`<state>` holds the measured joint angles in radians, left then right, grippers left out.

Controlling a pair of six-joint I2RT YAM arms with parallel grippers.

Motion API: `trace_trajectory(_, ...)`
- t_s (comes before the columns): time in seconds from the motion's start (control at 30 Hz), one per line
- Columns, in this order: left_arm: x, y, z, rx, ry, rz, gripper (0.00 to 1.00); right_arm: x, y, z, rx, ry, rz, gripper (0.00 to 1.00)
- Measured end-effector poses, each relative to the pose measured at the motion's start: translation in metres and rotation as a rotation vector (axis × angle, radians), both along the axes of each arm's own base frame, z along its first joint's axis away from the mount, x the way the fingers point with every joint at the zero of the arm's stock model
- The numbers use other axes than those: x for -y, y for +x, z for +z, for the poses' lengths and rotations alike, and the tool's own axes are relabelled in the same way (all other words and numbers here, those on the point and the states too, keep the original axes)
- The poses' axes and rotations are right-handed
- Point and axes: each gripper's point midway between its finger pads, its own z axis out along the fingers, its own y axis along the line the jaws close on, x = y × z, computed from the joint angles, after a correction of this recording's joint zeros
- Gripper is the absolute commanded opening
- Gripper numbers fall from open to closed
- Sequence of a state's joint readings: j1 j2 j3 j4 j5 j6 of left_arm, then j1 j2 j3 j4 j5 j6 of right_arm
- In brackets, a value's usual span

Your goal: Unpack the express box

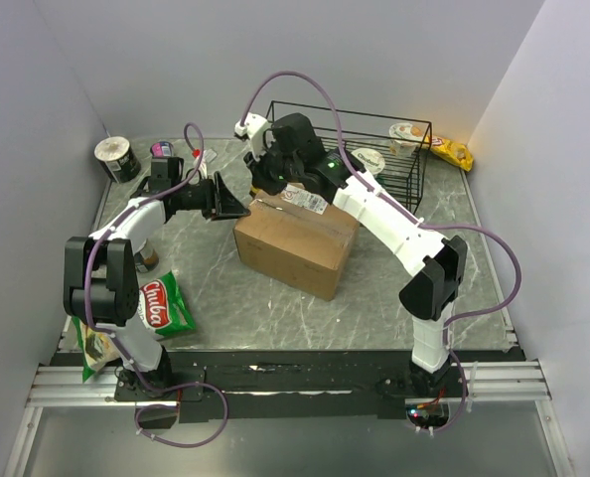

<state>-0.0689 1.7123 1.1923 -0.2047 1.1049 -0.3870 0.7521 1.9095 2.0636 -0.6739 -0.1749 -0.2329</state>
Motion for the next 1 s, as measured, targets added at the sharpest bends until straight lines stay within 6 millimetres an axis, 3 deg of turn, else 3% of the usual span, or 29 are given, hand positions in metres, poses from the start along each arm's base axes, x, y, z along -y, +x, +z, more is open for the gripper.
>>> trace_trajectory(0.67,0.0,0.001,-0.001,-0.005,-0.001,-0.002,0.57,-0.004,0.002,0.002,0.059,-0.018,0.089,0.0)
trace_trajectory(1.0,0.001,0.003,-0.001,-0.009,-0.005,-0.007,0.57,-0.002,0.001,-0.008,0.042,-0.043,0.113,0.0)
